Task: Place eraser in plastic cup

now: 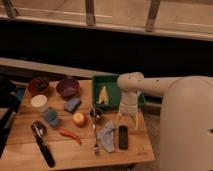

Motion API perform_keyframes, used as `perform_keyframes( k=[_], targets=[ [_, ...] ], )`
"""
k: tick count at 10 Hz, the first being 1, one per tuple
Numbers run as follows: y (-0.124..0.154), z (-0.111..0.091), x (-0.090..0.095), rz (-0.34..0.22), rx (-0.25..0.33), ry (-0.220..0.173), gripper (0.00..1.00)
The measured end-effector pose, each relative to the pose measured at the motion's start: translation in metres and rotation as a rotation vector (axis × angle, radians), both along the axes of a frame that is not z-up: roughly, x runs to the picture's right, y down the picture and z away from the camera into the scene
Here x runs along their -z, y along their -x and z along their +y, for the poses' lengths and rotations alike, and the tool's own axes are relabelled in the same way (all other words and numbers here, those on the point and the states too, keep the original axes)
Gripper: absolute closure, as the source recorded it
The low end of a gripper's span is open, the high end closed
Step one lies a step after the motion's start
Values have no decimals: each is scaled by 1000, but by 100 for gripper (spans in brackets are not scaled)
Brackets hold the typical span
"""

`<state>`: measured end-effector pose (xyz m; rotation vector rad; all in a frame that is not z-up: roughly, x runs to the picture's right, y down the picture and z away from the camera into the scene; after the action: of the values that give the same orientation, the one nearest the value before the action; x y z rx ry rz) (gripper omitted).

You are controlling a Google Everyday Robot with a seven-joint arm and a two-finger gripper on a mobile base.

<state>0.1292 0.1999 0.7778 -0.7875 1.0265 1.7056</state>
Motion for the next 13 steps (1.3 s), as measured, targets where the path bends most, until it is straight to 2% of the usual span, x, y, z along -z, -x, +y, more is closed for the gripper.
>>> perform_keyframes(
  k=[4, 8, 12, 13],
  targets=[
    [0, 0, -1, 0, -1, 5, 35],
    [-2, 20, -25, -9, -17, 53, 35],
    [-3, 28, -31, -24, -25, 80, 35],
    [-1, 31, -32, -33, -25, 90, 39]
  ],
)
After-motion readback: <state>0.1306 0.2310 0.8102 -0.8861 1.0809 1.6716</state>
